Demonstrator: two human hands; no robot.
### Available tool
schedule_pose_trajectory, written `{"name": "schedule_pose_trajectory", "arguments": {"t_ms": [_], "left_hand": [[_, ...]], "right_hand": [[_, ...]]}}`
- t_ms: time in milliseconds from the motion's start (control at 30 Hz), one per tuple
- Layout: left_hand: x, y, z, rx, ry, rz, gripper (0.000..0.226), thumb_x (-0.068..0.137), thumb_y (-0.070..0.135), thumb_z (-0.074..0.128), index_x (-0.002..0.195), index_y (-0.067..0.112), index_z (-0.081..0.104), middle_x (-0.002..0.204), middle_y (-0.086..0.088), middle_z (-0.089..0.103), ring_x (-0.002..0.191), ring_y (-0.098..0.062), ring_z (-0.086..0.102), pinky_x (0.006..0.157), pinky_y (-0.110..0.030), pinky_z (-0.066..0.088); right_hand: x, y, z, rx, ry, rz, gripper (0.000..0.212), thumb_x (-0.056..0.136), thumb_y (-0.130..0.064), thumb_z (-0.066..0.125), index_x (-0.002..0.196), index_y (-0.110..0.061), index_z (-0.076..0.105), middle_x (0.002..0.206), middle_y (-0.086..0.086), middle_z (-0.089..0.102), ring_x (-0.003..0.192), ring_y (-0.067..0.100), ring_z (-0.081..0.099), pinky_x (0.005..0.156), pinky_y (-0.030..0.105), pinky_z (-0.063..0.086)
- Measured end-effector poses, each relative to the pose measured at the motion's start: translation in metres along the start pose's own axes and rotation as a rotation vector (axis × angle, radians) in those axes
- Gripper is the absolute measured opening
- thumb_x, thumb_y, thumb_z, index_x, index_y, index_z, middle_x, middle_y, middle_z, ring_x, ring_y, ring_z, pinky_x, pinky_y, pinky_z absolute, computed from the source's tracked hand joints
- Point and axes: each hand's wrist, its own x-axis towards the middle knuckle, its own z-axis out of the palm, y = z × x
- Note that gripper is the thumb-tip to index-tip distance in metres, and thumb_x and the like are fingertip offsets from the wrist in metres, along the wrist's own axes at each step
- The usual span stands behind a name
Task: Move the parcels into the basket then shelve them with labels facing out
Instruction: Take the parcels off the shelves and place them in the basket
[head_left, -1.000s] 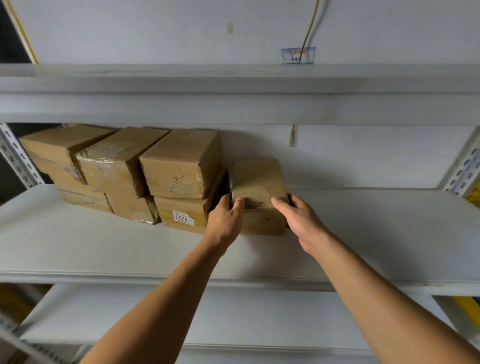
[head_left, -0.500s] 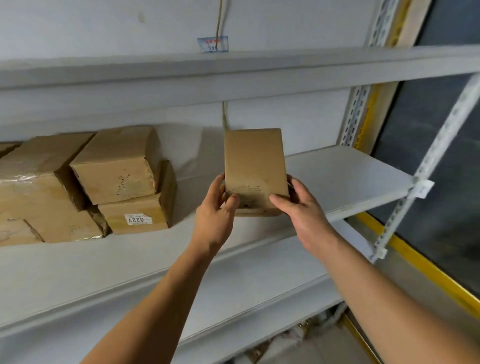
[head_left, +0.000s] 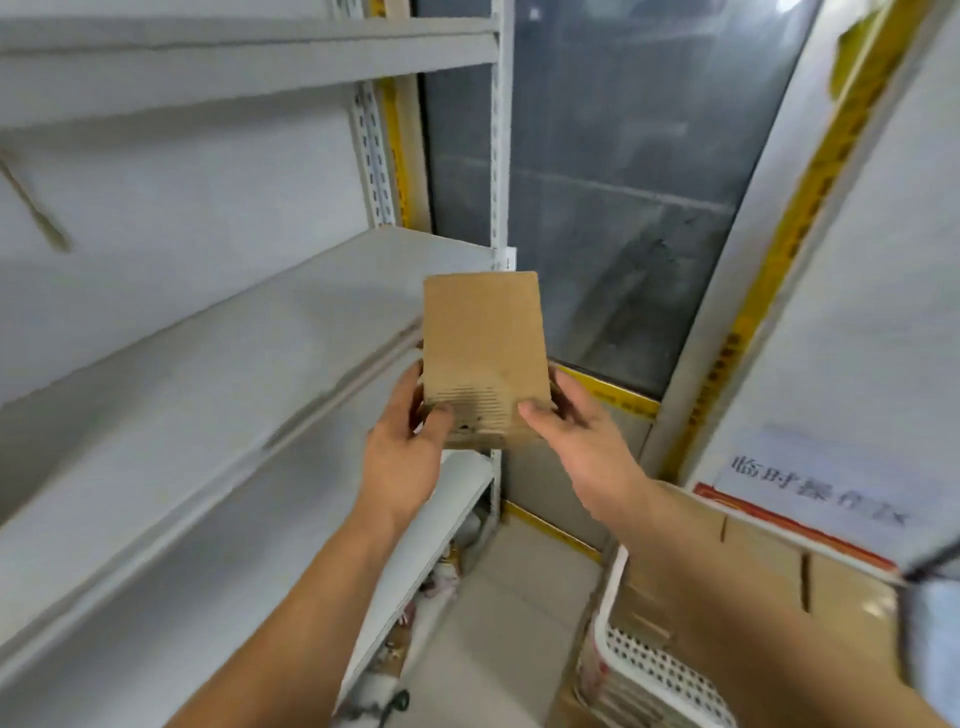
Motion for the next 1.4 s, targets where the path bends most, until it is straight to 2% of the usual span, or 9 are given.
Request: {"name": "schedule_pose_trajectory", "arguments": {"t_ms": [100, 200, 400, 567, 667, 800, 967, 1133, 1400], "left_hand": [[-0.003, -0.012, 0.061, 0.031, -0.128, -0.074, 0.053, 0.105, 0.026, 0.056, 0.150, 0.052, 0.046, 0.132, 0.020, 0.068, 0.122, -0.005, 0.063, 0.112, -0.037, 0.051], [-0.009, -0.021, 0.126, 0.073, -0.242, -0.114, 0.052, 0.107, 0.030, 0.056, 0.152, 0.051, 0.044, 0.135, 0.019, 0.062, 0.126, -0.010, 0.058, 0.112, -0.035, 0.047], [-0.022, -0.051, 0.241, 0.193, -0.395, -0.228, 0.058, 0.092, 0.055, 0.053, 0.146, 0.066, 0.035, 0.142, 0.020, 0.057, 0.131, -0.016, 0.054, 0.114, -0.048, 0.045], [-0.025, -0.081, 0.316, 0.173, -0.494, -0.333, 0.056, 0.107, 0.028, 0.057, 0.158, 0.044, 0.039, 0.136, 0.017, 0.051, 0.122, -0.006, 0.045, 0.088, -0.013, 0.032], [-0.022, -0.099, 0.348, 0.173, -0.568, -0.376, 0.058, 0.105, 0.025, 0.058, 0.158, 0.040, 0.041, 0.142, 0.012, 0.057, 0.120, -0.006, 0.049, 0.093, -0.021, 0.038], [-0.006, -0.138, 0.382, 0.181, -0.640, -0.471, 0.070, 0.083, 0.050, 0.061, 0.150, 0.056, 0.043, 0.134, 0.018, 0.066, 0.121, -0.009, 0.064, 0.101, -0.036, 0.055], [0.020, -0.190, 0.412, 0.162, -0.731, -0.520, 0.073, 0.078, 0.059, 0.059, 0.148, 0.062, 0.040, 0.135, 0.018, 0.068, 0.118, -0.009, 0.067, 0.103, -0.045, 0.057], [0.031, -0.217, 0.423, 0.220, -0.796, -0.521, 0.066, 0.092, 0.050, 0.061, 0.150, 0.065, 0.035, 0.136, 0.016, 0.068, 0.115, -0.008, 0.068, 0.100, -0.044, 0.059], [0.038, -0.223, 0.419, 0.212, -0.859, -0.518, 0.065, 0.103, 0.047, 0.059, 0.160, 0.053, 0.029, 0.144, 0.016, 0.058, 0.127, -0.011, 0.058, 0.110, -0.041, 0.052]], "right_hand": [[-0.015, 0.023, -0.058, -0.028, 0.041, 0.031, 0.042, 0.106, -0.021, 0.064, 0.144, -0.036, 0.058, 0.128, -0.022, 0.071, 0.121, -0.001, 0.065, 0.102, 0.026, 0.055], [-0.025, 0.055, -0.118, -0.010, 0.094, 0.099, 0.050, 0.104, -0.028, 0.066, 0.152, -0.035, 0.051, 0.138, -0.011, 0.068, 0.128, 0.012, 0.064, 0.104, 0.037, 0.056], [-0.035, 0.116, -0.225, -0.012, 0.243, 0.249, 0.054, 0.103, -0.027, 0.067, 0.152, -0.040, 0.049, 0.131, -0.011, 0.073, 0.122, 0.011, 0.068, 0.105, 0.038, 0.056], [-0.037, 0.171, -0.285, 0.010, 0.283, 0.341, 0.054, 0.101, -0.027, 0.070, 0.150, -0.041, 0.052, 0.138, -0.009, 0.070, 0.128, 0.016, 0.066, 0.112, 0.050, 0.051], [-0.038, 0.200, -0.305, 0.030, 0.316, 0.390, 0.054, 0.102, -0.024, 0.068, 0.153, -0.033, 0.051, 0.139, -0.005, 0.069, 0.127, 0.020, 0.066, 0.110, 0.051, 0.052], [-0.028, 0.236, -0.323, 0.091, 0.385, 0.450, 0.056, 0.103, -0.017, 0.068, 0.154, -0.029, 0.048, 0.140, -0.005, 0.068, 0.128, 0.020, 0.066, 0.105, 0.043, 0.057], [-0.010, 0.276, -0.330, 0.106, 0.460, 0.509, 0.054, 0.103, -0.016, 0.067, 0.152, -0.028, 0.049, 0.139, -0.006, 0.068, 0.127, 0.019, 0.066, 0.103, 0.039, 0.057], [0.000, 0.306, -0.328, 0.093, 0.486, 0.566, 0.054, 0.105, -0.012, 0.063, 0.155, -0.022, 0.046, 0.141, 0.000, 0.067, 0.128, 0.024, 0.065, 0.105, 0.045, 0.057], [0.001, 0.310, -0.328, 0.032, 0.478, 0.626, 0.074, 0.096, -0.038, 0.075, 0.159, -0.030, 0.038, 0.142, -0.001, 0.065, 0.127, 0.021, 0.066, 0.108, 0.049, 0.054]]}}
